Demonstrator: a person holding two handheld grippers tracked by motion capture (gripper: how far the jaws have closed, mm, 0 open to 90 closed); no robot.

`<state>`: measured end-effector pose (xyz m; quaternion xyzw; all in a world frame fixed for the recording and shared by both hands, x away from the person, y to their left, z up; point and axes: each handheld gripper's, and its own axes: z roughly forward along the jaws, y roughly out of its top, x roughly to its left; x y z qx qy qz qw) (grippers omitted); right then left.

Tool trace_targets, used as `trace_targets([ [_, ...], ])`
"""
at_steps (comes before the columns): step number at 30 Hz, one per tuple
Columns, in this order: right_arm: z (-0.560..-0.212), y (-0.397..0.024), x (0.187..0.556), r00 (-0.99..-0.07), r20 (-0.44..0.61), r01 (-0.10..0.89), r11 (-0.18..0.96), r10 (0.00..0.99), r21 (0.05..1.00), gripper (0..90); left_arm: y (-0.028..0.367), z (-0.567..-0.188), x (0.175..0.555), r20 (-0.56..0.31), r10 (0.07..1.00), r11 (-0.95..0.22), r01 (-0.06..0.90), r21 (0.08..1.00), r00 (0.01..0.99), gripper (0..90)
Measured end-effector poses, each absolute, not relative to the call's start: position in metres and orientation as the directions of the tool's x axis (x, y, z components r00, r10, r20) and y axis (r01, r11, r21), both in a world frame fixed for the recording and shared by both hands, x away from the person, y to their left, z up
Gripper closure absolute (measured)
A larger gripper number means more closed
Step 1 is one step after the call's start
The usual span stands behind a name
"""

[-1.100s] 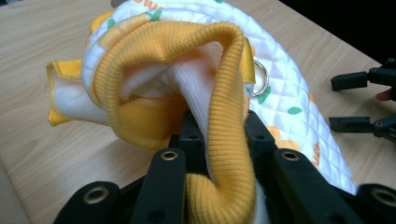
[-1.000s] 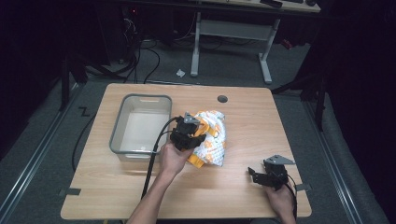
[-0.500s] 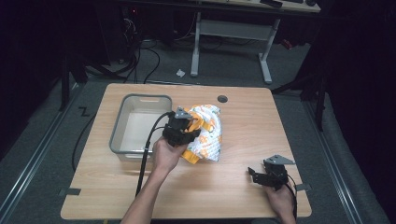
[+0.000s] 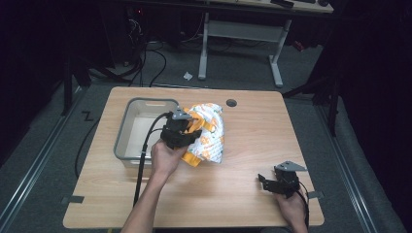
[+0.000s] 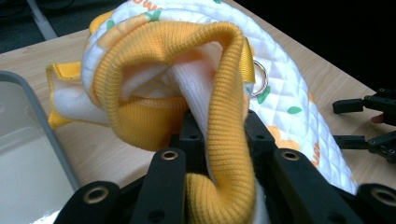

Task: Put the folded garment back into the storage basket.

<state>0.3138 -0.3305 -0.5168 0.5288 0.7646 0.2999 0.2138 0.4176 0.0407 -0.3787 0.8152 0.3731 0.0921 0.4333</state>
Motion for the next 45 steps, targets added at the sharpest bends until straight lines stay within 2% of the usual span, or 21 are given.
trace_targets([
  [45,-0.517,-0.331,0.314,-0.349,-0.011,0.680,0.261,0.937,0.685,24.1,0.112,-0.373,0.429,-0.193,0.761,-0.257,0.561,0.787,0.619,74.0],
])
